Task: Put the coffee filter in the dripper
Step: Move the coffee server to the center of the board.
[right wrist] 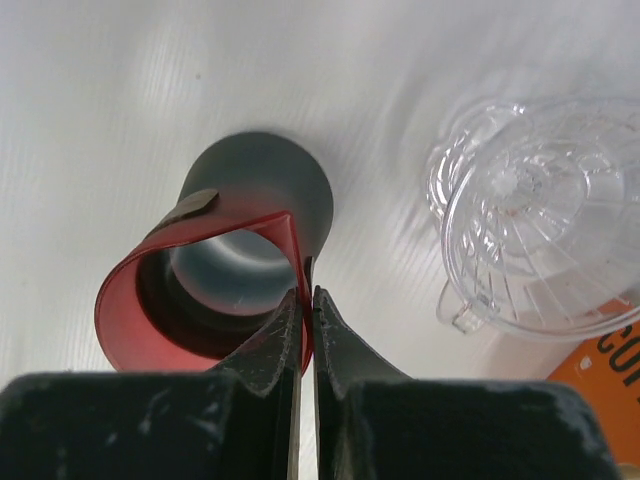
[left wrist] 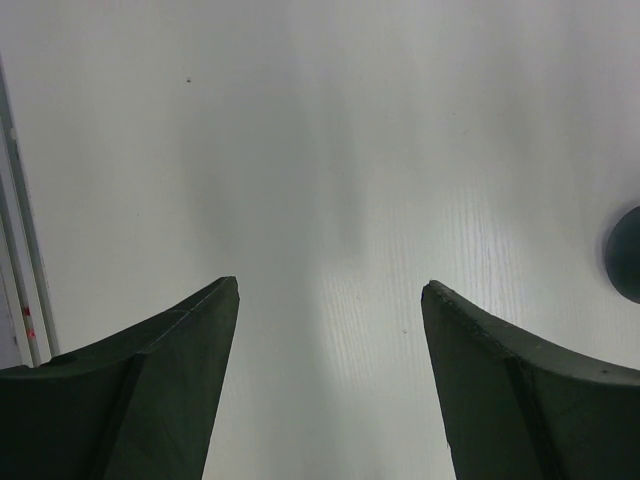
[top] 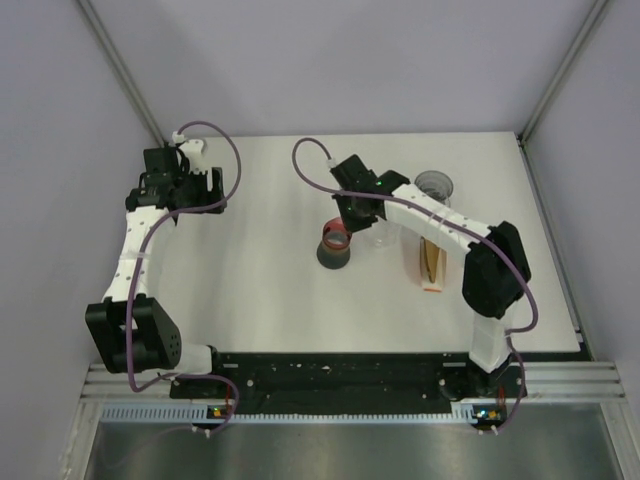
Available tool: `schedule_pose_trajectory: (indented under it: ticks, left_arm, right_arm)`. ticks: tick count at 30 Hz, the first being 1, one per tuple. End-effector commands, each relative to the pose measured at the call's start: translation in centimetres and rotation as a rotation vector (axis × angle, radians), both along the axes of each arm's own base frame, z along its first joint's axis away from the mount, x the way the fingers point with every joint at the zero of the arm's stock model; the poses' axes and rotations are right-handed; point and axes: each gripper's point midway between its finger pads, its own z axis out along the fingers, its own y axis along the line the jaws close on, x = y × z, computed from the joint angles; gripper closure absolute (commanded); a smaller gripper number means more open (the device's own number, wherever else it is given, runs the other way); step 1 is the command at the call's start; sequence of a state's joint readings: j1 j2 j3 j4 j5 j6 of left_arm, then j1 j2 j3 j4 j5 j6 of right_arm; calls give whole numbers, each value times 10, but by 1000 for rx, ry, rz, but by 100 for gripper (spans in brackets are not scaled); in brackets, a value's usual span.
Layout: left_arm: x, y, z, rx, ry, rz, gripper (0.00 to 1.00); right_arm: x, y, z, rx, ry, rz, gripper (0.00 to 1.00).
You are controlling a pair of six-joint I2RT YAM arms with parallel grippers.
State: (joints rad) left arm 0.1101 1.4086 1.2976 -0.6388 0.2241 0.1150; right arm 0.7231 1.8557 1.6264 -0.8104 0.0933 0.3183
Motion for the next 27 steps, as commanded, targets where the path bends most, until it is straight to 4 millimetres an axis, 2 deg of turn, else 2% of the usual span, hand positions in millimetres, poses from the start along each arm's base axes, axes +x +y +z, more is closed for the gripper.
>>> schedule_pose_trajectory:
  ticks: [1,4,5,8,11,12,15,17,19,21,24,25,27]
  left_arm:
    - [-3,0,15,18,-52,-16,21]
    - [-2,-1,14,15,-49,-18,21]
    - [-2,-1,13,16,-46,-19,21]
    - [0,-1,12,12,-43,-18,21]
    - [1,-1,10,9,-38,-18,21]
    - [1,-1,10,11,-38,-19,21]
    - [1,-1,9,10,-31,-21,21]
    - [1,-1,9,13,-31,-22,21]
    - [0,-1,9,15,-31,-24,21]
    - [-1,-1,9,14,-28,-25,21]
    - [0,-2,7,10,-24,-26,21]
    - [-1,-2,7,10,-21,-24,21]
    - [0,0,7,14,-22,-18,21]
  right_arm:
    - [31,21,19,55,-86,-30,100]
    - [32,26,13,60,-64,-22,100]
    - [31,30,13,69,-58,-15,96]
    - [29,34,18,93,-47,-5,70]
    - [32,40,47,135,-87,33,53]
    - [33,42,61,149,-112,46,50]
    - [45,30,107,144,-215,50,40]
    - [58,2,137,137,-289,2,36]
    - [74,-39,160,148,-341,-86,34]
    - [94,-87,168,160,-356,-187,32]
    - [121,-165,155,122,-346,-358,20]
    - [127,-190,146,98,-333,-413,18]
    - [139,-225,116,59,-274,-486,16]
